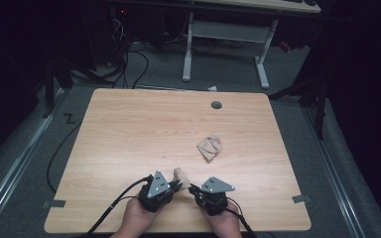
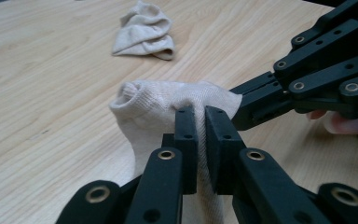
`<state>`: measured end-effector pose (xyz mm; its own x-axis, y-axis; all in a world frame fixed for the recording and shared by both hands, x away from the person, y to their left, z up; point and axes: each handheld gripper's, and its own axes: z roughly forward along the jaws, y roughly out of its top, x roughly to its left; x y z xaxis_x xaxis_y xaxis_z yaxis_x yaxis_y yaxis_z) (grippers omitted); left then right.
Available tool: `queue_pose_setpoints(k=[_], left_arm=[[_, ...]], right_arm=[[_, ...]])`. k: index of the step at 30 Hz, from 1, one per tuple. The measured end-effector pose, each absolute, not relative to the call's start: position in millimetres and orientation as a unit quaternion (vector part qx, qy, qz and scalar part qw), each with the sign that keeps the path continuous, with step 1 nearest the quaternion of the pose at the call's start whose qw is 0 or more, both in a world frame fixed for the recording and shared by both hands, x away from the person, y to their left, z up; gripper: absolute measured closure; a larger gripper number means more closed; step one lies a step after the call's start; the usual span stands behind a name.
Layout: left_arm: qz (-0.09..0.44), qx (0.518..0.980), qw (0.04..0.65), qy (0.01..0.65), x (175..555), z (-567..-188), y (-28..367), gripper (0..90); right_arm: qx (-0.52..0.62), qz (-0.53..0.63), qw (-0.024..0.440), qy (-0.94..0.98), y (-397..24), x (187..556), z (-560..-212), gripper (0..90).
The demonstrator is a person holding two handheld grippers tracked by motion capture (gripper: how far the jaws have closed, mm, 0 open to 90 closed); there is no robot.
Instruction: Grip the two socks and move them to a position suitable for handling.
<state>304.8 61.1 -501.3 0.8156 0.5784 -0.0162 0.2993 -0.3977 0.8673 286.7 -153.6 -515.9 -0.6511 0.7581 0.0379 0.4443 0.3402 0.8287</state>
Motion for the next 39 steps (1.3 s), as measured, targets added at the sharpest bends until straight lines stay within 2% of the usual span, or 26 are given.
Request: queue_pose_setpoints(k=[16,23,31,36,39], left_arm=[[0.149,0.834,0.464,0.259,307.1,-500.0,57.9,86.3],[0.158,0.836,0.458,0.259,309.3,-496.6,57.6,86.5],[0.146,0.871,0.411,0.225,300.8,-510.5,46.7,85.9],[0.133,0.879,0.396,0.23,299.5,-520.0,51.5,81.7],[0.128,0.874,0.407,0.233,298.1,-518.5,57.0,74.3]], right_arm=[[0.383,0.417,0.212,0.796,-160.1,288.3,-516.6,88.9],[0.412,0.41,0.228,0.781,-175.1,290.9,-515.6,88.2],[0.427,0.407,0.232,0.773,-185.3,294.2,-515.6,87.0],[0.422,0.403,0.222,0.781,-179.6,294.9,-519.8,86.3],[0.42,0.402,0.221,0.783,-179.0,295.0,-520.3,85.9]])
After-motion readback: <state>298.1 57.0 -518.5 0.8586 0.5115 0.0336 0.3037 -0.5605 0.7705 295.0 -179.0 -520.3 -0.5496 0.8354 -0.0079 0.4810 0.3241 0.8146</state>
